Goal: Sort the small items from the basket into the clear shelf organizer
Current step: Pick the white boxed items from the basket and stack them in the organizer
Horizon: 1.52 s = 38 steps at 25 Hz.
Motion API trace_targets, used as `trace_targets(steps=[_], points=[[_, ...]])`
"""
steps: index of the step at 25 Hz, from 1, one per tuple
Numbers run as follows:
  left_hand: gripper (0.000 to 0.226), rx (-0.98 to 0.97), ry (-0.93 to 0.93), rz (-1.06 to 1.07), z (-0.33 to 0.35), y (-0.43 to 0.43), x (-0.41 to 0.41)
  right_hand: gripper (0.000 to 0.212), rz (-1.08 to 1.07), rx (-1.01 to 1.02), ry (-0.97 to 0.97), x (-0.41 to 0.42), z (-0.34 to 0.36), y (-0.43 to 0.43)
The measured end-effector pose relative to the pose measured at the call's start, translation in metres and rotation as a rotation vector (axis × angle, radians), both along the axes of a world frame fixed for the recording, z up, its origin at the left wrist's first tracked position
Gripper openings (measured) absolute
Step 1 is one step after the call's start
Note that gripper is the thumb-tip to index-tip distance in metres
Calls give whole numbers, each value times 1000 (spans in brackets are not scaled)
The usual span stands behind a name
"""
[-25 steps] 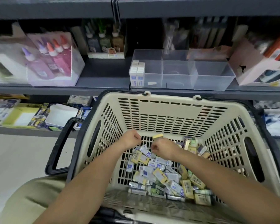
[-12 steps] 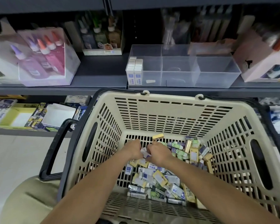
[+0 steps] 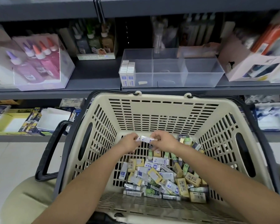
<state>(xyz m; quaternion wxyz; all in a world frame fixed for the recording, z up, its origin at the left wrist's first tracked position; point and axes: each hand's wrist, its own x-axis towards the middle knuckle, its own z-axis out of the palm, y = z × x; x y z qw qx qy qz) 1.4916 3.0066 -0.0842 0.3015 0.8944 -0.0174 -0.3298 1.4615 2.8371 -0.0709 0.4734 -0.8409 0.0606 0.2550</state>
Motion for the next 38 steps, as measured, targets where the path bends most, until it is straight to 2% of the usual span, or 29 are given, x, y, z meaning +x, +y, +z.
trace_targets(steps=[2,4,6,9,15,17,21,25,26,27,29,31,38], points=[[24,-221,77,231,14,1,7,20,-78,71,3,-2,14,-8],[27,-326,103,340,23,3,11,21,-132,127,6,-2,27,-16],[27,-352,79,347,31,3,11,15,-153,173,10,-4,37,-20],[19,-507,84,399,39,4,14,5,-176,226,1,-7,45,-21],[11,-811,197,500,44,-5,13,14,-258,303,-45,-6,48,-23],[6,-846,256,476,45,-9,10,16,-267,324,-67,-4,47,-23],[26,-879,461,365,42,-15,0,13,-259,332,-101,-2,41,-18],[37,-802,405,317,40,-17,-2,13,-330,371,-54,2,29,-21],[35,-771,378,344,39,-16,-2,9,-296,279,-32,0,25,-24],[31,-746,364,379,37,-14,-2,6,-180,95,-21,-3,18,-28],[24,-719,374,429,32,-12,-2,11,201,-339,-9,-13,-2,-36],[23,-705,405,434,29,-11,-3,19,454,-589,4,-24,-18,-36],[25,-695,448,416,25,-15,-5,25,576,-795,-86,-38,-34,-25]])
